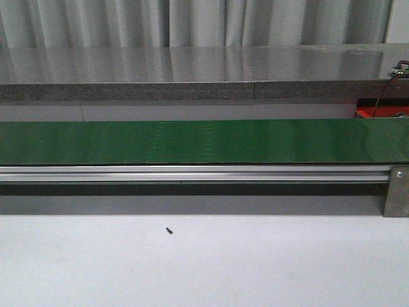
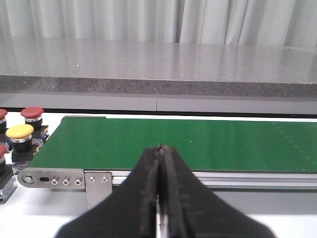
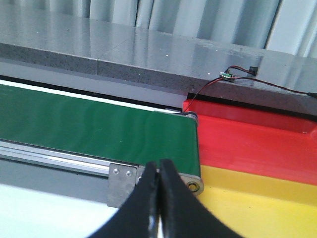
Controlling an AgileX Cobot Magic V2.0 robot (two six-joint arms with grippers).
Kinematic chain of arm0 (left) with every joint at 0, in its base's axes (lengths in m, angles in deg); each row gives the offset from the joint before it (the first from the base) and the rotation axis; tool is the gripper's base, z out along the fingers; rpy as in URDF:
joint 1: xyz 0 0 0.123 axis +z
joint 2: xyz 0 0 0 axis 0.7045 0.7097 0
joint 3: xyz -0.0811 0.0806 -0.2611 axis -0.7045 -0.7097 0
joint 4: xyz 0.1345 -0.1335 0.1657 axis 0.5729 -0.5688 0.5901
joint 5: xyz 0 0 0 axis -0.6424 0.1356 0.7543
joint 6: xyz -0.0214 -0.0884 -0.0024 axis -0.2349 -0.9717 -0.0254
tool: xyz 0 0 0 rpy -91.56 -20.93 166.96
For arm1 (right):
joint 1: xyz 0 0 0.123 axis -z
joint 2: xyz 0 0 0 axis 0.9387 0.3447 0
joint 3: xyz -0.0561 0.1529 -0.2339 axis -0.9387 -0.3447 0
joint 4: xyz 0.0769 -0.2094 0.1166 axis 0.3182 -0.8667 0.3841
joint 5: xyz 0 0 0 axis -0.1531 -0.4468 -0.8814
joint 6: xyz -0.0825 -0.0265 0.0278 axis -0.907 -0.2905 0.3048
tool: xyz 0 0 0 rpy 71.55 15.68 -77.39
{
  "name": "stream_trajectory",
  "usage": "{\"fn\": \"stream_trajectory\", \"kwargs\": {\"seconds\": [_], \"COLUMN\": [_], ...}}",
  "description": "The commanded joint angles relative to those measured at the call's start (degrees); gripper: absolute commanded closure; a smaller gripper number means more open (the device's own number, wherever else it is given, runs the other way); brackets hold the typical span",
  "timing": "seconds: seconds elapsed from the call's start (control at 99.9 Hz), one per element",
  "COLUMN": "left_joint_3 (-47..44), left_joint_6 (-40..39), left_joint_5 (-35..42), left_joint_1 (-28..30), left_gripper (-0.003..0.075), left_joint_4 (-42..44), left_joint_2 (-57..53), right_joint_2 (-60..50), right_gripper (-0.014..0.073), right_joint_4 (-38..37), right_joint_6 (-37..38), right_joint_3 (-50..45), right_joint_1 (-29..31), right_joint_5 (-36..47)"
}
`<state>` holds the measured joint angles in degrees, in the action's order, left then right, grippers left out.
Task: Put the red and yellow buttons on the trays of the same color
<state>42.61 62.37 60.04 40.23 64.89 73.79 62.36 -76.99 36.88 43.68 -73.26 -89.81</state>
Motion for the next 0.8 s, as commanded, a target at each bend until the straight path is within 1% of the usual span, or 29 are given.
{"fn": "stream_trajectory", "kwargs": {"seconds": [0.0, 0.3, 0.47, 0.63, 0.79], "left_joint_3": [-2.3, -2.0, 2.1, 9.5, 19.2], "left_joint_6": [-0.4, -0.4, -0.4, -0.4, -0.4], "left_joint_5": [4.8, 5.7, 5.1, 0.3, -9.6], "left_joint_1": [-0.1, -0.1, -0.1, -0.1, -0.1], "left_gripper": [0.0740, 0.0740, 0.0740, 0.0740, 0.0740], "left_joint_4": [-0.6, -0.6, -2.2, -2.2, -2.2], "left_joint_2": [-1.9, -1.9, -1.5, 2.8, 10.8], "right_joint_2": [-0.8, -0.8, -0.8, -0.8, -0.8], "right_gripper": [0.0678, 0.0678, 0.0678, 0.0678, 0.0678], "right_joint_4": [-0.4, -0.4, -0.4, -0.4, -0.4], "right_joint_6": [0.1, 0.1, 0.1, 0.1, 0.1], "right_joint_3": [1.0, 1.0, 1.0, 1.0, 1.0], "right_joint_1": [-0.1, -0.1, -0.1, -0.1, -0.1], "right_joint_5": [4.4, 4.4, 4.4, 4.4, 4.4]}}
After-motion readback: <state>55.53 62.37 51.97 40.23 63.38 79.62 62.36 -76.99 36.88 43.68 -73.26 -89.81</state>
